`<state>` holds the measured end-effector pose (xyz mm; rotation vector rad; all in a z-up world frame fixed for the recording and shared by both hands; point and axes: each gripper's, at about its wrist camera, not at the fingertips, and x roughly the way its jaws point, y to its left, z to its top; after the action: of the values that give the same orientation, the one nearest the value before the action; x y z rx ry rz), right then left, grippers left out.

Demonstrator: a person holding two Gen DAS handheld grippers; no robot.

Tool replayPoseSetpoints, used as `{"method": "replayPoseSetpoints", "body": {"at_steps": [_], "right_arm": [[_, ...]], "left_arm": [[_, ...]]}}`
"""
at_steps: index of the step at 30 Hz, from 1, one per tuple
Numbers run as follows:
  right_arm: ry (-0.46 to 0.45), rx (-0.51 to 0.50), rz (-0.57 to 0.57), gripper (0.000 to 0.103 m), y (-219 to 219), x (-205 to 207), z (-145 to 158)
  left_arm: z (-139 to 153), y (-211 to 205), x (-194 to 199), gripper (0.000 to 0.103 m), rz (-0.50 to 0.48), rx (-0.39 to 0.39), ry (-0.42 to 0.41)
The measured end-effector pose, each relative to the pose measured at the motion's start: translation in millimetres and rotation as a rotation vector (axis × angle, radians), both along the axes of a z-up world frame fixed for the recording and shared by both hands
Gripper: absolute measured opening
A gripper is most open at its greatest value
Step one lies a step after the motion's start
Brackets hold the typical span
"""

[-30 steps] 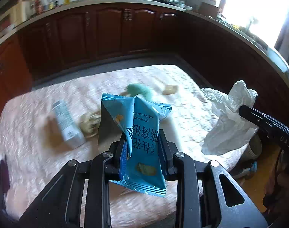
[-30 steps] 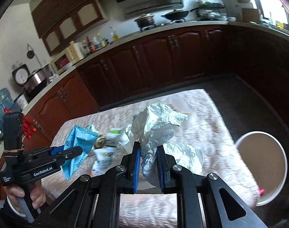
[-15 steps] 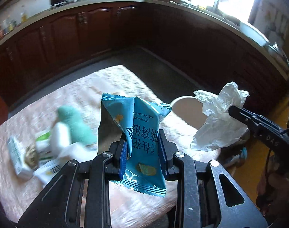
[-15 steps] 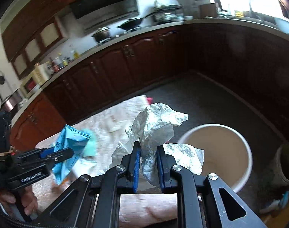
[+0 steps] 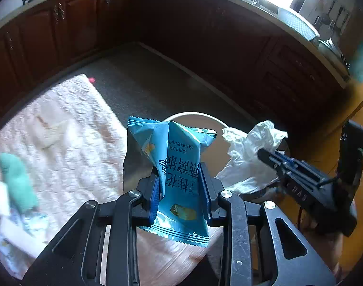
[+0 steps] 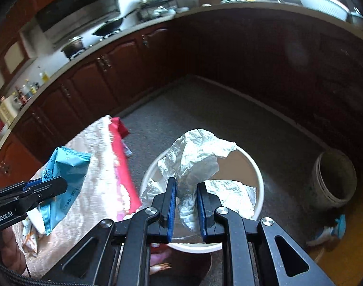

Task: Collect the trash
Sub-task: 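Carry the blue packet and tissue over the white bucket with both tools, then open both tools to drop the packet and tissue into the bucket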

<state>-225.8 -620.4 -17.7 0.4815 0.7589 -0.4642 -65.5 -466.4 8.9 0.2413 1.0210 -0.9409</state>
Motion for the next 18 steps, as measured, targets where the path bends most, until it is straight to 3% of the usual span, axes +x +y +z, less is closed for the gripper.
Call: {"method": "replayPoseSetpoints", "body": {"at_steps": [8, 10, 11, 13, 18], "right_arm": [[0.058, 0.033, -0.043, 0.015, -21.0, 1.8, -28.7], [0.073, 0.037, -0.054, 0.015, -26.9, 1.9, -36.8], [0.080, 0.038, -0.057, 0.018, -27.8, 2.8, -39.3], [0.101, 0.041, -0.067, 0.046, -28.0, 6.0, -41.7], [0.080, 0.061, -0.080, 0.051, -25.3, 4.7, -41.0]], "left_arm": [[-21.1, -34.4, 3.7, 0.034, 0.005, -0.026, 0.057], [-23.9, -39.1, 2.6, 0.045, 0.013, -0.033, 0.063], [-25.4, -40.8, 2.3, 0.048, 0.016, -0.039, 0.071], [-27.1, -43.0, 0.9, 0.054, 0.017, -0.036, 0.073], [-29.7, -39.0, -0.2, 0.057, 0.019, -0.006, 0.049]]}}
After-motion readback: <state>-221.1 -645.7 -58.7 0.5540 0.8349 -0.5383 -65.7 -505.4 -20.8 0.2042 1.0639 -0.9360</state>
